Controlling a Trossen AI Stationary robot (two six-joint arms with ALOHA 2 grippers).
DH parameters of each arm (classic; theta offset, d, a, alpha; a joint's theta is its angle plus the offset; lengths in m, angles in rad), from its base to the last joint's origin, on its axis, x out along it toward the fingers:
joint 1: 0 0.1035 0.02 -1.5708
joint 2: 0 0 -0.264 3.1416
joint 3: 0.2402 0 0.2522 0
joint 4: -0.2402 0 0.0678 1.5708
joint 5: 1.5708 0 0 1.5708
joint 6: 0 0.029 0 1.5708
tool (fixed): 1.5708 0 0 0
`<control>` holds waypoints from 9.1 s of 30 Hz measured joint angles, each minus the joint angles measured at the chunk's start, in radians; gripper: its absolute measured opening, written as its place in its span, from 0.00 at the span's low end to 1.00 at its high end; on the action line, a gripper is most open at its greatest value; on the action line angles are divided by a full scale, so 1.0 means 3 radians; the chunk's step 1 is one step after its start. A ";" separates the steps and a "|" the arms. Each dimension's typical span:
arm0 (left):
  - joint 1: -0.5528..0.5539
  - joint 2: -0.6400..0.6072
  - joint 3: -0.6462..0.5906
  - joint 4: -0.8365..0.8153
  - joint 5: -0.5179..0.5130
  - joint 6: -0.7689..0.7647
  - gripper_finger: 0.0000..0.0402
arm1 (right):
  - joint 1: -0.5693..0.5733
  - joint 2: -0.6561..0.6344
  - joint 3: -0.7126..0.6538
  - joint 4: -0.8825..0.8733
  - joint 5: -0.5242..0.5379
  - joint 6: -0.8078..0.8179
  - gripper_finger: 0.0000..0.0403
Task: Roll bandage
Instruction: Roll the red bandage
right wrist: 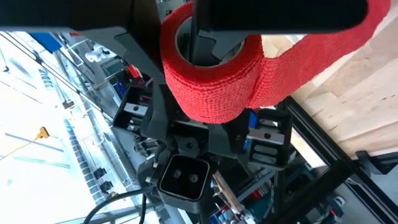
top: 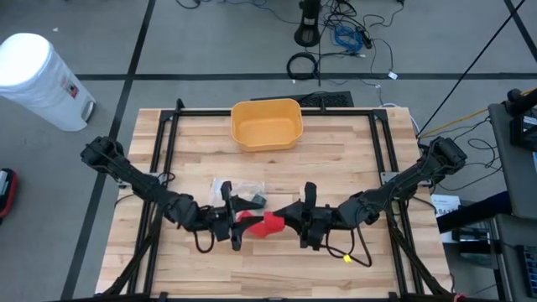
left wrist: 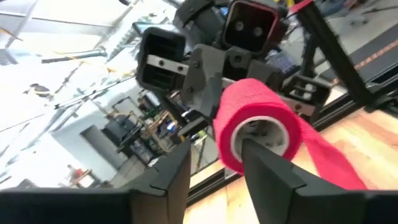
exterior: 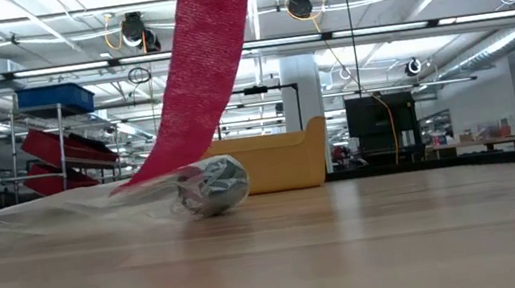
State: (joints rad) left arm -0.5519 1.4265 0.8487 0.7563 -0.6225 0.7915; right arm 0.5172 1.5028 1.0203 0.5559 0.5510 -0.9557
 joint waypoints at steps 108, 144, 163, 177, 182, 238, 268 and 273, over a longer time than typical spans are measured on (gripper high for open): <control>0.0065 0.0451 0.0668 -0.0231 0.0061 -0.2363 0.44 | 0.0484 -0.0267 0.0005 -0.0059 0.0773 -0.0645 0.12; 0.0237 0.0462 0.0667 -0.0307 0.0383 -0.3051 0.44 | 0.0487 -0.0271 0.0000 -0.0054 0.0593 -0.0639 0.12; 0.0250 0.0465 0.0666 -0.0284 0.0512 -0.2847 0.16 | 0.0485 -0.0272 0.0000 -0.0103 0.0610 -0.0696 0.12; 0.0252 0.0465 0.0665 -0.0282 0.0482 -0.2762 0.05 | 0.0522 -0.0272 0.0000 -0.0104 0.0782 -0.0789 0.20; 0.0252 0.0465 0.0665 -0.0280 0.0481 -0.2761 0.05 | 0.0588 -0.0272 0.0000 -0.0038 0.0955 -0.0786 0.32; 0.0289 0.0462 0.0665 -0.0221 0.0388 -0.2704 0.05 | 0.0979 0.0801 0.0102 -0.1485 0.1869 -0.2845 0.46; 0.0289 0.0460 0.0665 -0.0221 0.0388 -0.2702 0.05 | 0.0933 0.0802 0.0102 -0.0892 0.1831 -0.3687 0.29; 0.0289 0.0460 0.0665 -0.0221 0.0388 -0.2701 0.05 | 0.0921 0.0802 0.0102 -0.0827 0.1894 -0.3685 0.11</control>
State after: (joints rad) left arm -0.4652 1.5646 1.0481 0.6899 -0.5060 -0.0188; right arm 0.7936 1.7435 1.0508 0.3080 1.1193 -2.0612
